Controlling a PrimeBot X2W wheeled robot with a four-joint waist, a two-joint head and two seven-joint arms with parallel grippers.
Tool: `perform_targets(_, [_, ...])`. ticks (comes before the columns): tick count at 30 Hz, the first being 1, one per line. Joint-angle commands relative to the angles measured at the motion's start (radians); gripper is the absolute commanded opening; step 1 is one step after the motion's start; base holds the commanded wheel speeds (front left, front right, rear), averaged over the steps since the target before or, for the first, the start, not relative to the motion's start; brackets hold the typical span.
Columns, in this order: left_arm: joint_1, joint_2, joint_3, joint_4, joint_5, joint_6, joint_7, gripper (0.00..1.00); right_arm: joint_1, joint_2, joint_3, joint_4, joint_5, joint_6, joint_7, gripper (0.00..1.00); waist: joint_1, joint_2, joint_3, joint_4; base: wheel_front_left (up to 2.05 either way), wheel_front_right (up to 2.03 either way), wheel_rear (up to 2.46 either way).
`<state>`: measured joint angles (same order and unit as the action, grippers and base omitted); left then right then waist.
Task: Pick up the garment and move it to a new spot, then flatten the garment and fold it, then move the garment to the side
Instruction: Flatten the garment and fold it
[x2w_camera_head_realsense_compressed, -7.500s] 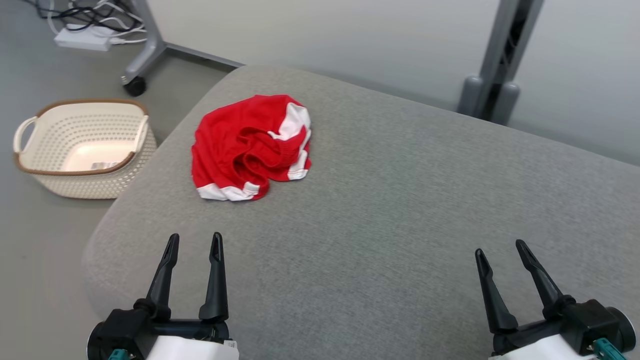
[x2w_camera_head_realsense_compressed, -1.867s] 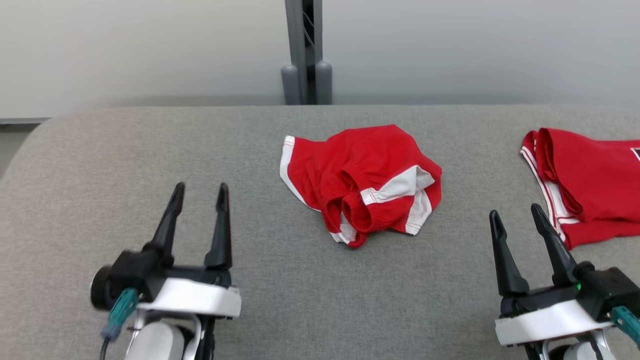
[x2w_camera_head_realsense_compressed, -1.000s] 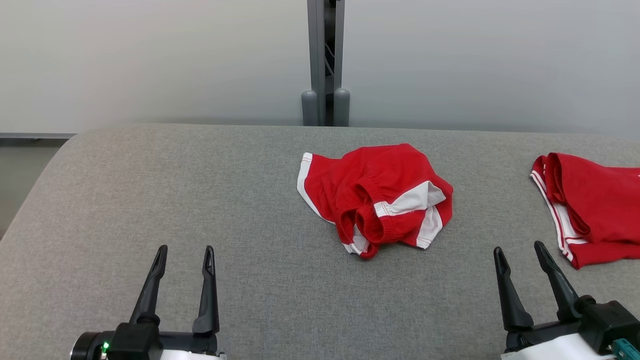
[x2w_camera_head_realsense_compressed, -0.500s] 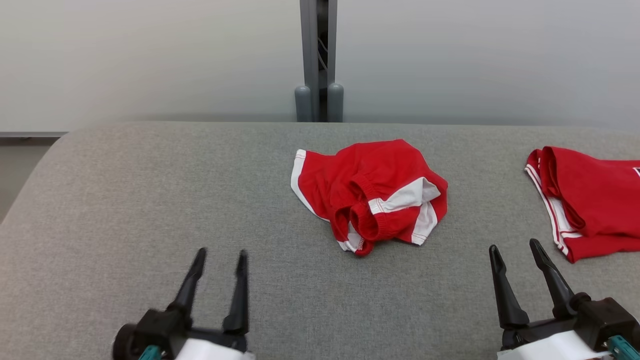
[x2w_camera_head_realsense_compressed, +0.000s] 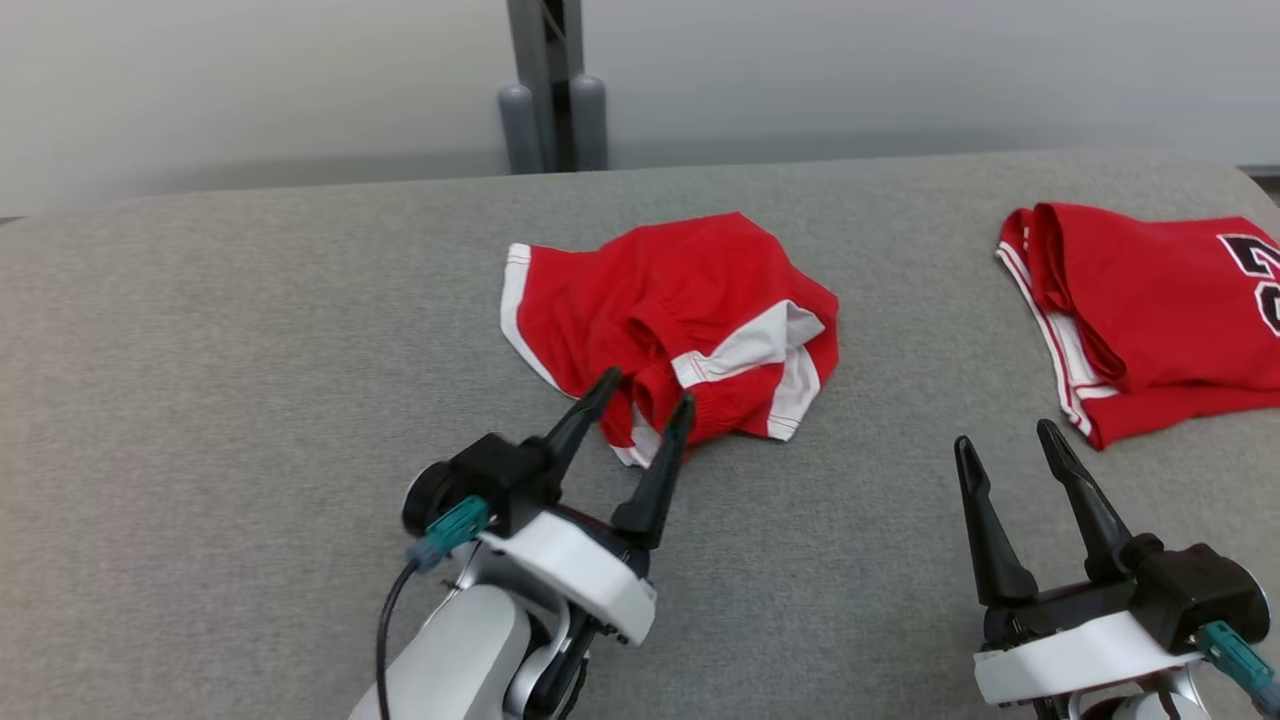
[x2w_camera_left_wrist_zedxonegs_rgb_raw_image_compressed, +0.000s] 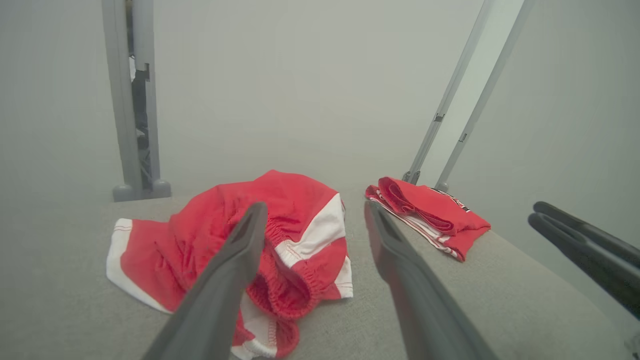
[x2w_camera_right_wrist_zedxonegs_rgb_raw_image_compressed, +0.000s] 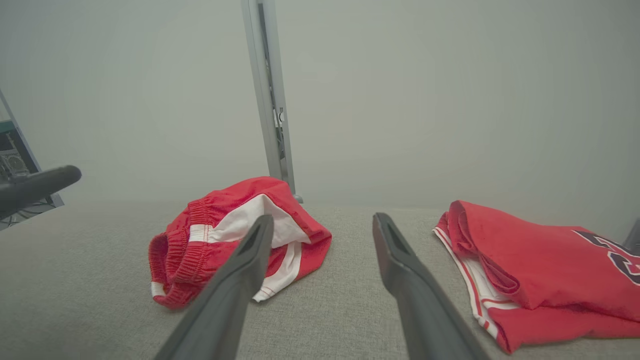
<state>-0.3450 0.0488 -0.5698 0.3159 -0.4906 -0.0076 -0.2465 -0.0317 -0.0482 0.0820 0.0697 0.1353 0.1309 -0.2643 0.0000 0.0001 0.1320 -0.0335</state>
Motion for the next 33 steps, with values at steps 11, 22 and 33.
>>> perform_targets(11, [-0.185,0.004,-0.136,0.181,-0.186,0.071,0.096,1.0,-0.056,-0.005,0.0,-0.007,-0.004,0.0,0.0,1.0,0.0,-0.0001,0.094,-0.109,0.0,0.0,0.0])
perform_targets(22, [-0.258,0.005,-0.161,0.31,-0.267,0.149,0.078,1.0,-0.072,-0.005,0.001,-0.009,-0.008,0.0,0.0,1.0,0.0,-0.0001,0.116,-0.136,0.0,0.0,0.0])
perform_targets(33, [-0.307,0.004,-0.165,0.352,-0.393,0.131,0.094,0.8,-0.08,-0.005,0.004,-0.012,-0.017,0.0,0.0,1.0,0.0,-0.0001,0.133,-0.134,0.0,0.0,0.0])
